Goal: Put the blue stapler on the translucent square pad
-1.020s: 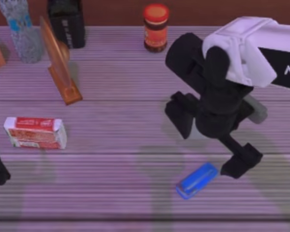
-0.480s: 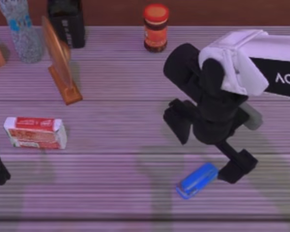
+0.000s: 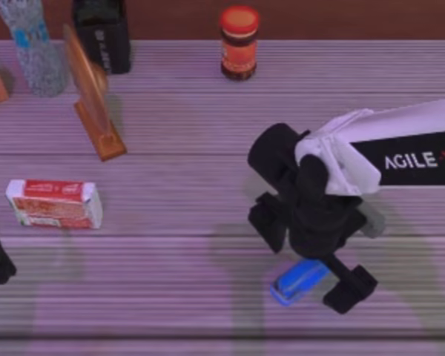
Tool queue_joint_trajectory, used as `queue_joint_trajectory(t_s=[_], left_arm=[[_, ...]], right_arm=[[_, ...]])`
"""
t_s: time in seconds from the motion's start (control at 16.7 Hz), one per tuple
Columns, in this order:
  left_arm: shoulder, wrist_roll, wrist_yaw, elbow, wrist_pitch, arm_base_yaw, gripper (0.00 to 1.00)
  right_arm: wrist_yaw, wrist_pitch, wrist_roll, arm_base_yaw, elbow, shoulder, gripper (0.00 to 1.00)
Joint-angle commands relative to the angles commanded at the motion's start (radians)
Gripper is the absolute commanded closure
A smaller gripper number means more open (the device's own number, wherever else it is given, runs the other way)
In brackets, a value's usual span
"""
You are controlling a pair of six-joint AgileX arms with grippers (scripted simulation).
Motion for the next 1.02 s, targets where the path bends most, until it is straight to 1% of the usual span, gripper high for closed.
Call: queue_joint_trajectory(t_s=[0.18,0.96,1.02], left_arm=[[0.000,0.000,0.000,0.000,0.000,0.000,0.00],[0.000,0.000,0.000,0.000,0.000,0.000,0.00],[0.000,0.000,0.000,0.000,0.000,0.000,0.00]], right_arm=[[0.000,0.000,0.000,0.000,0.000,0.000,0.00],[0.000,0.000,0.000,0.000,0.000,0.000,0.98],[0.000,0.000,0.000,0.000,0.000,0.000,1.00]])
